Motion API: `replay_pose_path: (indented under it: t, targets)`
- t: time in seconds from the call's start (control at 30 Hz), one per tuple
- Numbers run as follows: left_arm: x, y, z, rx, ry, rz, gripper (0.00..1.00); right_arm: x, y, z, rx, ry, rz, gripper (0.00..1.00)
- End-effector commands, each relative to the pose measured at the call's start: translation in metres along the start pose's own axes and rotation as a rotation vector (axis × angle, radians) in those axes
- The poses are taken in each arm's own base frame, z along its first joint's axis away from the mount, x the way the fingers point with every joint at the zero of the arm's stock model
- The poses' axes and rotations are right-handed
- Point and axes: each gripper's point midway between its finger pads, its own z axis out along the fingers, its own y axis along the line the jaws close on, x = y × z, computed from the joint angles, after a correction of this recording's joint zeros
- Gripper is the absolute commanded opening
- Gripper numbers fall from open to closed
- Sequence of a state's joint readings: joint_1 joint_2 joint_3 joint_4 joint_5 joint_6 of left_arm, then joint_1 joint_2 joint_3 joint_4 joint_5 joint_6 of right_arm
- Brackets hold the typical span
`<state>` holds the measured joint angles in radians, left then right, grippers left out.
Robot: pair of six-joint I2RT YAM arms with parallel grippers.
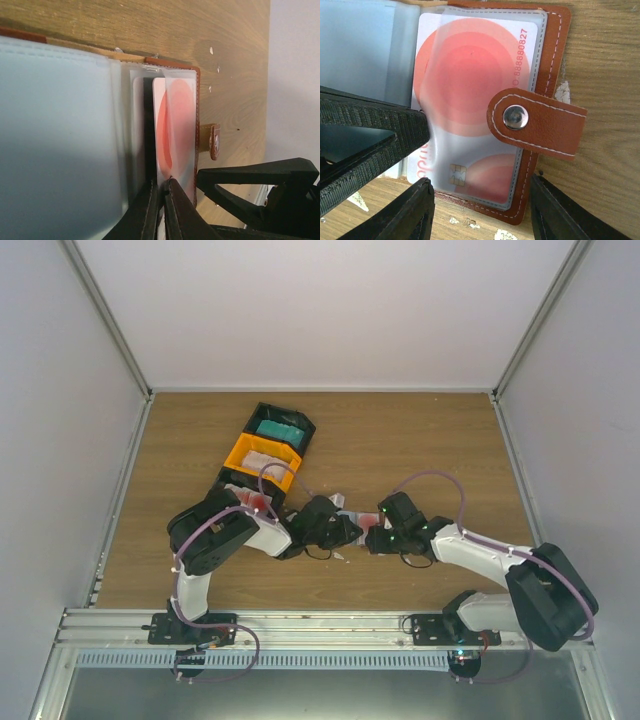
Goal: Put the credit cards into the card holder
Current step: Insert the credit card into the card holder.
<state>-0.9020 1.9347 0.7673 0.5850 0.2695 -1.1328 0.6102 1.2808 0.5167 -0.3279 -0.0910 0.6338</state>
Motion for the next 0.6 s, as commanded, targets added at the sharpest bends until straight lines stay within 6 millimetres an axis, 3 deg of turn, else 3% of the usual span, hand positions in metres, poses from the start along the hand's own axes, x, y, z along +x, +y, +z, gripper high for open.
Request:
replay_pose_path:
  t: [0.0,0.13,0.3,0.5,0.57]
  targets:
    - [0.012,0.001,0.007,-0.014,0.040,0.046,0.08,0.009,-0.007,0.003,0.016,0.021,0.015,0.54]
    - [0.014,-0.002,0.004,-0.019,0.048,0.068,0.12,-0.002,-0.010,-0.007,0.048,-0.028,0.029,0.53]
    - [0.012,-0.014,-0.008,-0.041,0.048,0.131,0.25,-0.021,-0.010,-0.028,0.067,-0.123,0.035,0.54]
    - [0.009,-0.020,-0.028,-0.130,0.061,0.179,0.60,-0.036,-0.007,-0.046,0.068,-0.197,0.047,0.54]
    - [0.008,-0.023,-0.037,-0.156,0.061,0.195,0.66,-0.041,-0.006,-0.051,0.065,-0.224,0.044,0.54]
